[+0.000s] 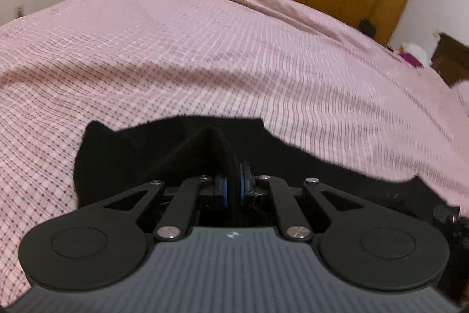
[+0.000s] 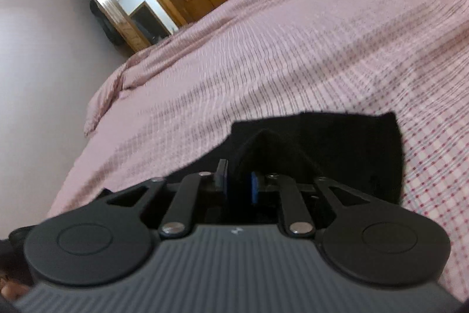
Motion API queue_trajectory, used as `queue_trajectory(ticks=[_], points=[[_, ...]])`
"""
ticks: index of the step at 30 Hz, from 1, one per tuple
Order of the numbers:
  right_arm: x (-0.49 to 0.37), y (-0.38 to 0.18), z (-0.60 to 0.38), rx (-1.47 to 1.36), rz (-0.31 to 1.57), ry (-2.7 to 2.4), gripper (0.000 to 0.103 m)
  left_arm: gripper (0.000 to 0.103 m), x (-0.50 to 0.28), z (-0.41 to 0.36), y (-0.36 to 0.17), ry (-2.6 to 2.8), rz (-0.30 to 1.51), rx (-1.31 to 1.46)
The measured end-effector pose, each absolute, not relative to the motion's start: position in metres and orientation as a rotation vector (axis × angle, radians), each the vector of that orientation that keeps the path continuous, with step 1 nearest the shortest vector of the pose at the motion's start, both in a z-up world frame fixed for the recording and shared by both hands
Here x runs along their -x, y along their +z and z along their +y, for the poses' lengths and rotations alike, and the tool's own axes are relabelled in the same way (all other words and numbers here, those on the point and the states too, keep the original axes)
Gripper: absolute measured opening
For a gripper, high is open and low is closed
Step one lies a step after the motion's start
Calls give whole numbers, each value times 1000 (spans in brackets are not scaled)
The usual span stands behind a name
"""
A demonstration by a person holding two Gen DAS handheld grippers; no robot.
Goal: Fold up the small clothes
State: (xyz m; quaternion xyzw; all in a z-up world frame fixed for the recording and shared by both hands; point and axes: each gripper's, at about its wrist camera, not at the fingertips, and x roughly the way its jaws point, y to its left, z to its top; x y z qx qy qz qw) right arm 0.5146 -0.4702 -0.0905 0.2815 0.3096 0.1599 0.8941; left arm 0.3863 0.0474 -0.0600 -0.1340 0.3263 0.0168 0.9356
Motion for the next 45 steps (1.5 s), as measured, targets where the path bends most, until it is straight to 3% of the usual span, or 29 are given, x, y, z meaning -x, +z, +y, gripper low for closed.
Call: queue_trajectory(ticks=[3, 4, 6, 8, 10, 14, 22, 29, 41, 45], points=[[-513, -86, -473, -584, 644, 349, 23, 14, -382, 46, -55, 7, 662, 230], [-516, -83, -474, -584, 650, 365, 27, 20, -377, 45, -50, -1, 667, 217], [-507, -73, -479, -590, 637, 407, 56, 38, -369, 47, -41, -14, 659, 196], [-495, -62, -483, -566, 594, 407, 69, 64, -355, 46, -27, -32, 636, 185], [-486, -54, -487, -525, 566, 397, 69, 73, -341, 46, -15, -20, 601, 159], [-474, -50, -494, -452, 567, 401, 69, 80, -321, 46, -4, -1, 559, 86], [-462, -45, -476, -224, 580, 517, 68, 80, -295, 34, -5, -169, 563, 52], [-489, -56, -459, -151, 631, 478, 66, 71, -305, 7, -30, -318, 666, -22], [-507, -88, -456, -177, 612, 388, 62, 71, -383, 30, -51, 58, 641, -49], [-509, -89, -456, -178, 609, 388, 62, 73, -388, 50, -56, 61, 671, 68]])
